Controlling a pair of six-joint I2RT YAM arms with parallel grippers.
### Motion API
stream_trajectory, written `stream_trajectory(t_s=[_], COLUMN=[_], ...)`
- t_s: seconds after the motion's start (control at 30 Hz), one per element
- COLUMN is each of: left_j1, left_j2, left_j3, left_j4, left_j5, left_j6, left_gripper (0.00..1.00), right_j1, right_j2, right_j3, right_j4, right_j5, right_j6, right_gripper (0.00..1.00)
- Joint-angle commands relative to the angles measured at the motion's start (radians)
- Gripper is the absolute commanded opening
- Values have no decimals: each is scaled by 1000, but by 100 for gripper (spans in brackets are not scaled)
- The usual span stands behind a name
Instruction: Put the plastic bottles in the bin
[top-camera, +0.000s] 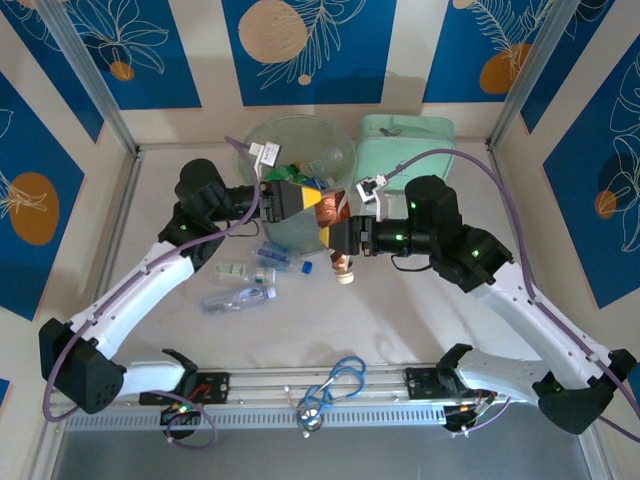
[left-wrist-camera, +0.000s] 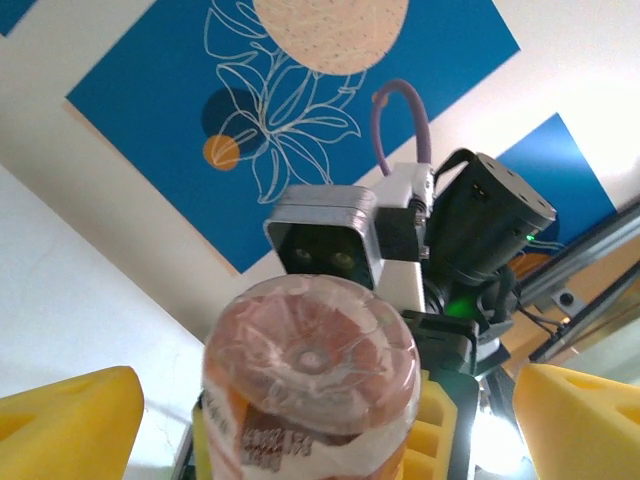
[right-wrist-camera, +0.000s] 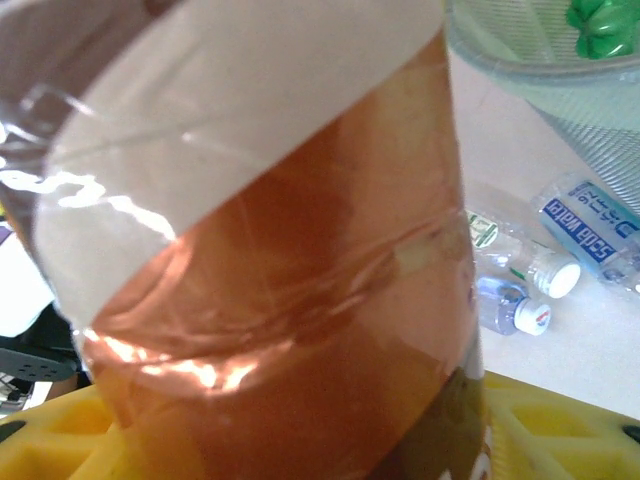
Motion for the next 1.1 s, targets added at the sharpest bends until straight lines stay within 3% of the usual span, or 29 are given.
stream_trajectory(t_s=[0.0,0.4,0.8,0.97,1.07], left_j1=[-30,-58,-58,-56,-49], left_j2=[11,36,48,53,62], left_j3=[41,56,56,53,63], left_j4=[35,-66,-41,-5,-8], left_j5=[58,56,7,-43,-91], left_j6=[34,113,121,95,93], left_gripper=[94,81,62,55,55], right_j1=[-5,16,26,23,19], right_j2=[18,38,24,5,-12], right_j3=[32,45,27,29,40], right_j4=[21,49,47,32,-13], right_j5=[-59,-74,-42,-7,52], right_j6=[15,23,26,24,8], right_gripper=[60,61,61,71,93])
